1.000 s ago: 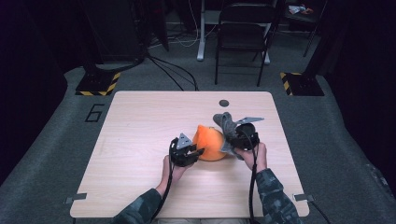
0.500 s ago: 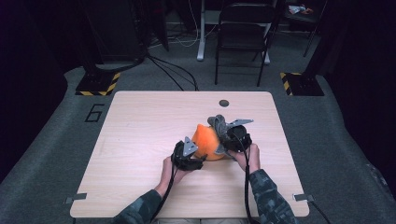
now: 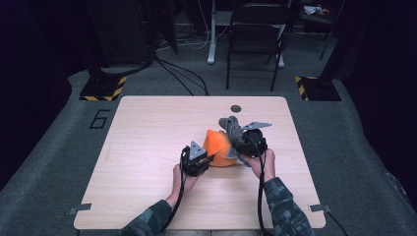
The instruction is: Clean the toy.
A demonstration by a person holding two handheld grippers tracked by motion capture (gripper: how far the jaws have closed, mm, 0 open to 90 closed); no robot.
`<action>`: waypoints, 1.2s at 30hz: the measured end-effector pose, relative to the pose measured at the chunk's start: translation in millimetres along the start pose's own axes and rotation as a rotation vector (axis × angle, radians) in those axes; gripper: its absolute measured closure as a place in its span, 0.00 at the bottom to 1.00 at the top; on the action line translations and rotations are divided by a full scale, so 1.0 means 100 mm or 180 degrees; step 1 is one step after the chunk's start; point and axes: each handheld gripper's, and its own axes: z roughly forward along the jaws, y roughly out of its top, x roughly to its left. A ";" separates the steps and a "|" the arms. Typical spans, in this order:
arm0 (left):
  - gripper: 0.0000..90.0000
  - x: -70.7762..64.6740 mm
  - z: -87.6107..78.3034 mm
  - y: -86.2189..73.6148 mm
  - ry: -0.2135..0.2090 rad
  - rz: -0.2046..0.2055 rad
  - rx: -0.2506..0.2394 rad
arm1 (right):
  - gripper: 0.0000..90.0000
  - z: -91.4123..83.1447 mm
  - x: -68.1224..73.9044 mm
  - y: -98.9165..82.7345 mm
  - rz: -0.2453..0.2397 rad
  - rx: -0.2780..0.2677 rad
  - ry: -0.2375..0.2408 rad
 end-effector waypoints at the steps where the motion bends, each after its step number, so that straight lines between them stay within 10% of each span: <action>1: 0.82 -0.01 -0.01 0.01 0.0003 -0.0021 0.0004 | 0.79 -0.03 0.04 0.03 -0.0025 -0.0039 0.0007; 13: 0.80 -0.14 -0.01 0.04 -0.0048 0.0028 0.0114 | 0.77 0.09 0.44 0.09 -0.0277 -0.0077 0.0192; 36: 0.77 -0.06 0.03 0.00 -0.0162 0.0058 0.0125 | 0.77 0.13 0.00 -0.11 -0.0113 0.0253 -0.0053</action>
